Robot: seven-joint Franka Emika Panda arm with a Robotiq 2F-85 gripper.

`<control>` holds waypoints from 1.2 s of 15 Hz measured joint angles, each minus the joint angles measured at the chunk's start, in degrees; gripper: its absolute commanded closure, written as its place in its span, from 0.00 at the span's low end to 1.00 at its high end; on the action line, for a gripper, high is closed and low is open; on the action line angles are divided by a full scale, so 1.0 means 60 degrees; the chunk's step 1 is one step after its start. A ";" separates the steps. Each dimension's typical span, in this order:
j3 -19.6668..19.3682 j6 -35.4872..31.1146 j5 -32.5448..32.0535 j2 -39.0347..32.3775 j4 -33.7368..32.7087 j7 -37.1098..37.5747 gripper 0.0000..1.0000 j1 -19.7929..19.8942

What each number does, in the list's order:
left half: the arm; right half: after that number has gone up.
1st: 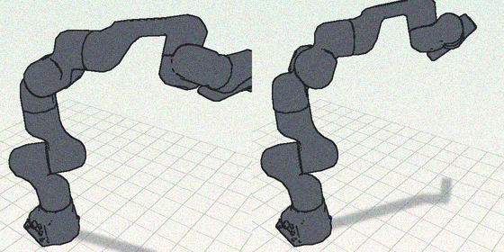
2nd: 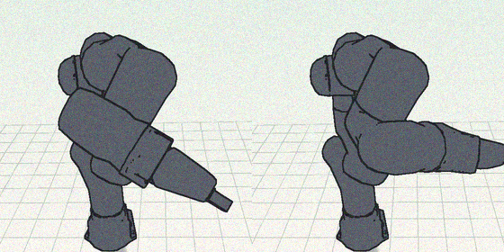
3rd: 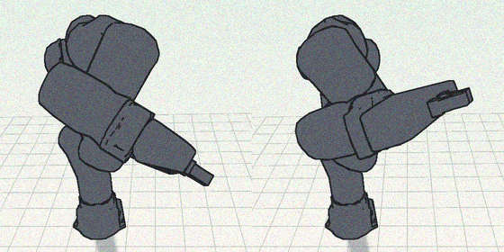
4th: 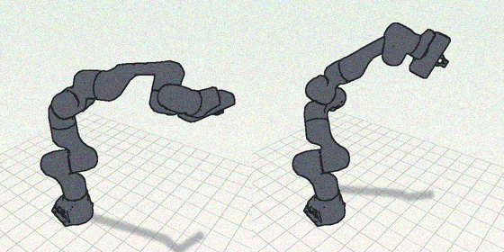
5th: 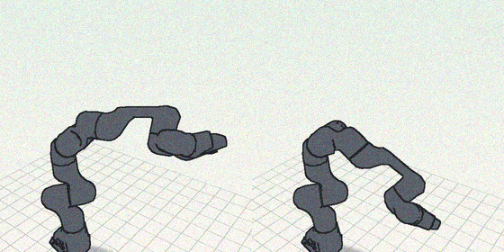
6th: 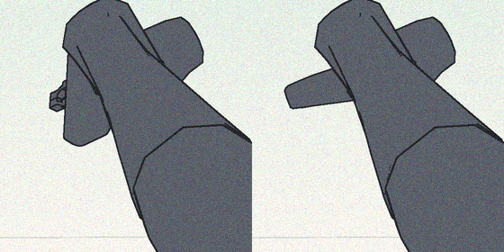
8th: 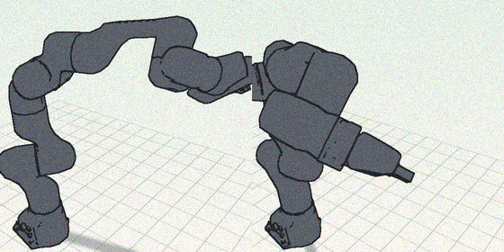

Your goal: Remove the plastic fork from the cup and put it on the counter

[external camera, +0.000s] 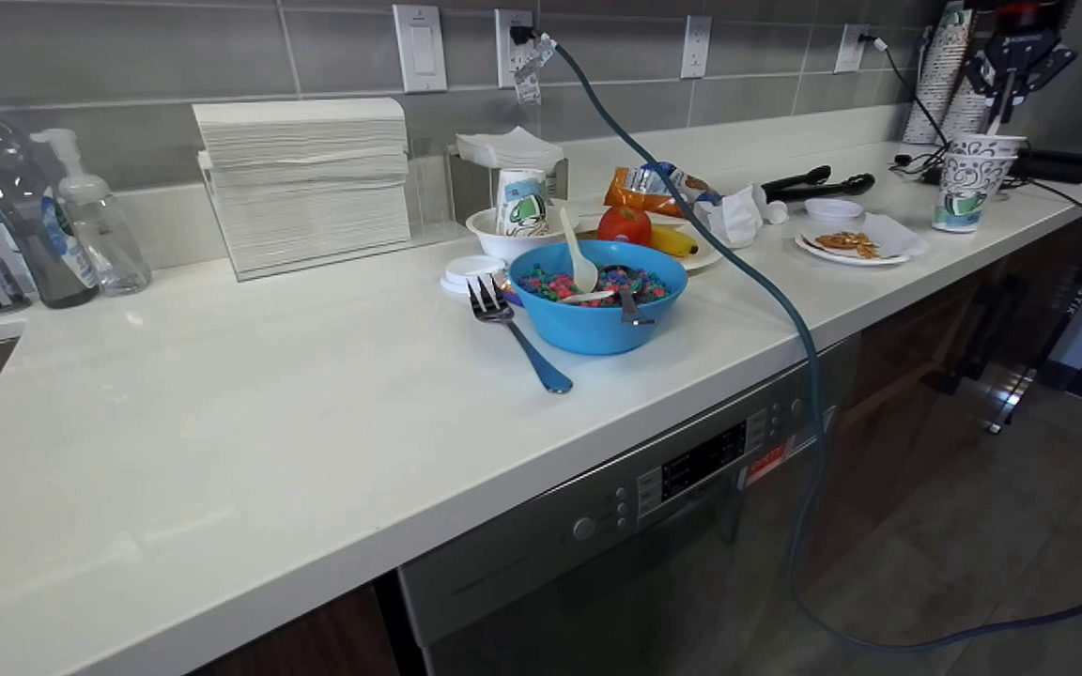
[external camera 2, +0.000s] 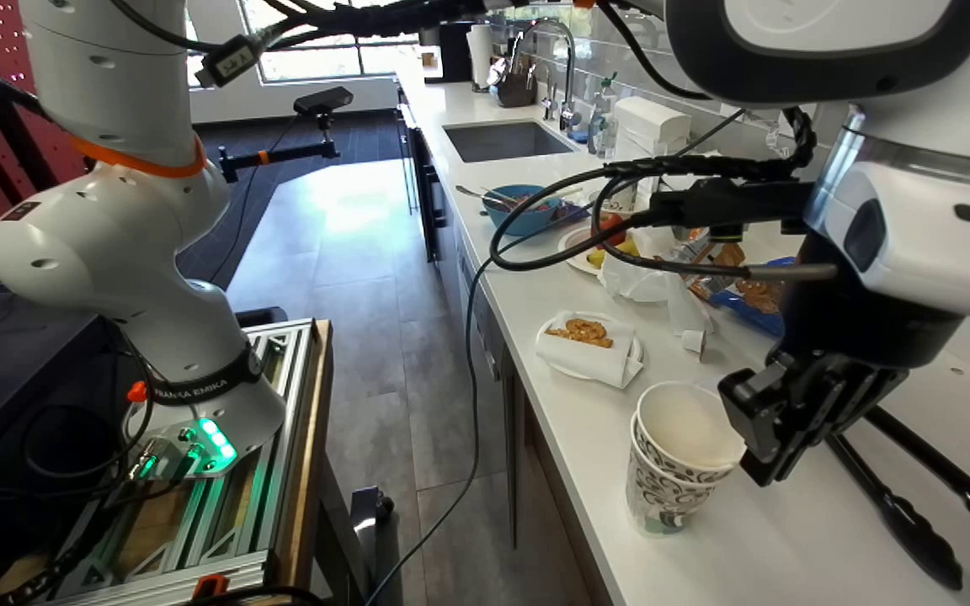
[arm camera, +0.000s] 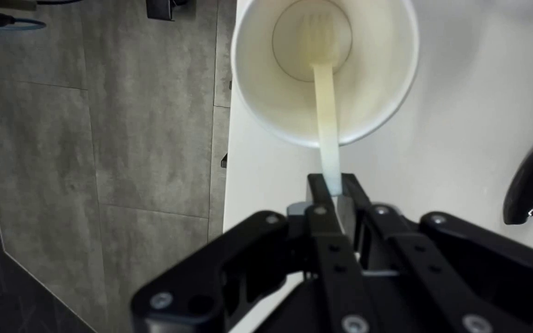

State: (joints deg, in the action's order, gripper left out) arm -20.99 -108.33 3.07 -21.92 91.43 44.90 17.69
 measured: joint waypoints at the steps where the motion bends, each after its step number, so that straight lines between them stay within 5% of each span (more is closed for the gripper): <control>1: 0.0005 0.0000 0.0000 0.0017 0.0000 0.0000 0.97 -0.0004; 18: 0.0060 0.0175 0.0018 0.0811 0.0001 0.0000 0.97 0.0017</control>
State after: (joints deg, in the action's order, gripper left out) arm -20.63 -107.28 3.18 -17.06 91.44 44.89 17.79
